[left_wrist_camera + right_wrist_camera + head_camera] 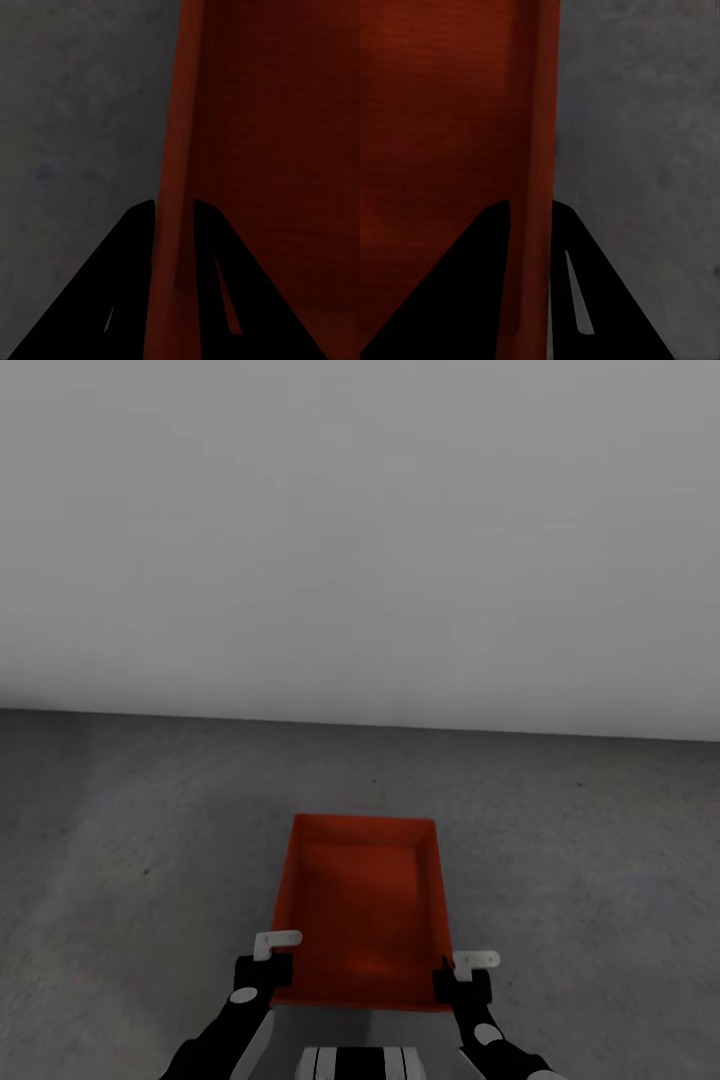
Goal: Move the two storage containers from the living room to the garage. In the garage, place one container on the floor and stack the other container on top of it (either order is fine).
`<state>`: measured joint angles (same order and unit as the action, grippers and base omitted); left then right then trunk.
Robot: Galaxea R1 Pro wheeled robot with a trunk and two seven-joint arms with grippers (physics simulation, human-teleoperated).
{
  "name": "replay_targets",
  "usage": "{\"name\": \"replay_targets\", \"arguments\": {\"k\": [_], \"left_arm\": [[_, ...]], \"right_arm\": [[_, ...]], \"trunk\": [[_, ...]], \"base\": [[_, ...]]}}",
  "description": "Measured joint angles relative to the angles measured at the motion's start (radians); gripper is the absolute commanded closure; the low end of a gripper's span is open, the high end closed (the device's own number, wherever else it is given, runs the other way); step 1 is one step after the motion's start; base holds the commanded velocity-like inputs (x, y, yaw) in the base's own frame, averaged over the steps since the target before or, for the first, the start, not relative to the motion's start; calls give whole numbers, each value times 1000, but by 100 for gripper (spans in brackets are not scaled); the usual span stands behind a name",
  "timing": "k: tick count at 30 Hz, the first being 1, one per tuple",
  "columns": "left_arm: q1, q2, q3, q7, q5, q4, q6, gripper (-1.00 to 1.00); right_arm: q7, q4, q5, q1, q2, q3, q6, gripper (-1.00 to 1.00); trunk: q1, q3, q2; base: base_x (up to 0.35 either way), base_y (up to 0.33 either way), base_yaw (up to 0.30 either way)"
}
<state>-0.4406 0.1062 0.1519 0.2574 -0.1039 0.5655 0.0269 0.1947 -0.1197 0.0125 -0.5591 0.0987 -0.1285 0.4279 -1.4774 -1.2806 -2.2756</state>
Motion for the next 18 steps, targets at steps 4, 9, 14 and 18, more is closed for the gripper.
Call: {"name": "replay_targets", "arguments": {"k": [4,9,14,18], "left_arm": [[0,0,1,0,-1,1,-16,100],[0,-3,4,-3,-4,7,-26,100],[1,1,-1,-1,3,20,-10,100],[0,-1,1,-2,-3,14,-12,100]], "right_arm": [[4,-6,0,0,-1,-6,12,100],[26,-15,-4,0,3,-16,22,100],[8,-20,1,-2,-3,-10,12,100],[17,-20,0,-1,0,-14,10,100]], "trunk": [[-15,-13,-28],[-34,-28,-63],[-43,-38,-85],[-37,-38,-85]], "base": [[0,0,0],[0,0,0],[0,0,0],[0,0,0]]}}
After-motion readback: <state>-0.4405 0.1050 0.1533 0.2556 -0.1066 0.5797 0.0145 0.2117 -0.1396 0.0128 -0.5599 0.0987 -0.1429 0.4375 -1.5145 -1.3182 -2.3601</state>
